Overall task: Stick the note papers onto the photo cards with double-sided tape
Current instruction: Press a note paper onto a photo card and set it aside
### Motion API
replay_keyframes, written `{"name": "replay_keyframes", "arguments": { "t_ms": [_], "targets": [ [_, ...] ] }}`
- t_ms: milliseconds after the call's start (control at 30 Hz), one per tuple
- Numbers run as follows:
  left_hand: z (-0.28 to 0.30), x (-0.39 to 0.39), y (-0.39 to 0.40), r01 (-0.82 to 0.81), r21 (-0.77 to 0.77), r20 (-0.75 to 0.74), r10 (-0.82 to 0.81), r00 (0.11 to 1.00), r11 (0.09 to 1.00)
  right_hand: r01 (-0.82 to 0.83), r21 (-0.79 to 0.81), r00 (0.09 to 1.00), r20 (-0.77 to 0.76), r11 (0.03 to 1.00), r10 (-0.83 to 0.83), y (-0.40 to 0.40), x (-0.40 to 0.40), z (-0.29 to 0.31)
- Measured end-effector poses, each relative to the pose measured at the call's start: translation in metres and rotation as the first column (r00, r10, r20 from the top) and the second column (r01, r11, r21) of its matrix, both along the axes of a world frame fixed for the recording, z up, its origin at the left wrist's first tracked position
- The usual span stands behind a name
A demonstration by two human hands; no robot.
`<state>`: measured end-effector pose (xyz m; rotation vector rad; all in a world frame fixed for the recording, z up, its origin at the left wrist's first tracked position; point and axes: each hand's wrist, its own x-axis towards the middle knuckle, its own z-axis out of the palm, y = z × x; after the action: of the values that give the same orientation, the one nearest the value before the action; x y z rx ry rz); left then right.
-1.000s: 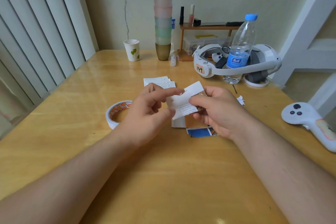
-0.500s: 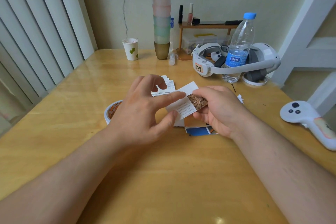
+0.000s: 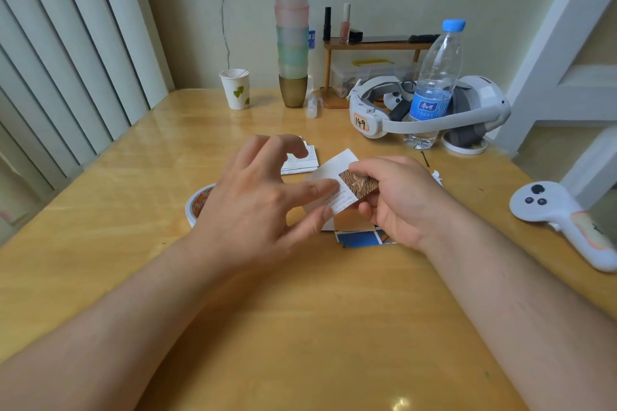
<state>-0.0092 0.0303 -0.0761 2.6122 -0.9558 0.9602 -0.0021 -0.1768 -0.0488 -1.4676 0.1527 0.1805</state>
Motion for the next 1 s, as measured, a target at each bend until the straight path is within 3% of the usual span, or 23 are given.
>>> {"name": "replay_keyframes", "arguments": {
  "t_ms": [167, 700, 1000],
  "targets": [
    [0.0014, -0.0017, -0.0041, -0.024, 0.013, 0.097, 0.022, 0.995, 1.000, -0.071, 0.085, 0.997, -0.030, 0.994, 0.074, -0.0022, 0.0000, 0.0010],
    [0.0034, -0.0030, -0.0062, -0.013, -0.014, 0.149, 0.015, 0.989, 1.000, -0.091, 0.043, 0.996, -0.015, 0.995, 0.091, 0.0014, -0.0003, -0.0039],
    [0.0014, -0.0034, -0.0052, -0.070, -0.015, 0.131, 0.071, 0.989, 0.997, -0.084, 0.378, 0.978, -0.147, 0.922, 0.149, -0.0037, 0.0008, 0.0020]
  ]
}}
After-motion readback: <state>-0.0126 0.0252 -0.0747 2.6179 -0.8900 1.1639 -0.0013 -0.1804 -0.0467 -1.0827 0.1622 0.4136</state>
